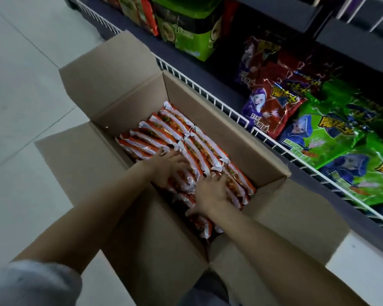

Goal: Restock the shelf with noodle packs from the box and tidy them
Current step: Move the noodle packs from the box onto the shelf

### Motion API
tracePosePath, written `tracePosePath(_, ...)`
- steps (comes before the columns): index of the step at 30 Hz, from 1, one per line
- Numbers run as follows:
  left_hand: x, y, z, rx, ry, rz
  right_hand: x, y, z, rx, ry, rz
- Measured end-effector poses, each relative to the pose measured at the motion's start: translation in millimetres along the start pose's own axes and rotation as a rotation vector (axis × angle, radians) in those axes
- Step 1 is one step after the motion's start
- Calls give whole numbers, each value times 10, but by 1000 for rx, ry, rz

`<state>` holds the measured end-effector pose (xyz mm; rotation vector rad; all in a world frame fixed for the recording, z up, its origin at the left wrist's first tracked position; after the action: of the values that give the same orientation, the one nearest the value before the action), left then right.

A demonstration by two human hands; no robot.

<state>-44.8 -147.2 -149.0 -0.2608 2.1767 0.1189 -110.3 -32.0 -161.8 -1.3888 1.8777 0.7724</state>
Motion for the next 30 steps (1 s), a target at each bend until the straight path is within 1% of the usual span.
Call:
tracePosePath(1,-2,-30,25,49,-40,7,2,-25,15,-20,6,10)
tracePosePath(2,-10,-33,21,125,-38,9,17,-42,32,-26,21,26)
tracePosePath(5,61,60,-10,353,58,14,41,-64,95,94,8,70)
tracePosePath(7,142,102,-11,405,117,23,38,-96,128,177,-40,50)
tracePosePath(11,187,80,-9,401,121,53,40,-128,156,190,-56,62)
tracePosePath(13,180,76,-7,394,98,65,62,-149,174,190,-66,75)
tracePosePath(16,182,73,-5,374,80,76,88,-141,172,182,-37,76)
tracePosePath(20,164,53,-15,301,79,102,85,-58,159,265,-48,39)
tracePosePath(23,124,55,-34,310,94,104,2,-13,87,312,-56,16)
tracePosePath(28,110,49,-49,284,104,89,-57,121,34,542,-81,-27)
tracePosePath(30,110,64,-39,309,103,87,-21,79,70,571,-94,-56)
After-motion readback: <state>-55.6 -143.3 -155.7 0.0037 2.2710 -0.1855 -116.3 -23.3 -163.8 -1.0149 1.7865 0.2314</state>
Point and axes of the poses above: each hand's wrist, its own x-axis towards the middle knuckle, its own z-axis out of the palm, y = z × x, the point moved 5 cm from there along x, towards the middle knuckle, and after that the axes turned 12 degrees about -y, right-handed, at the moved point
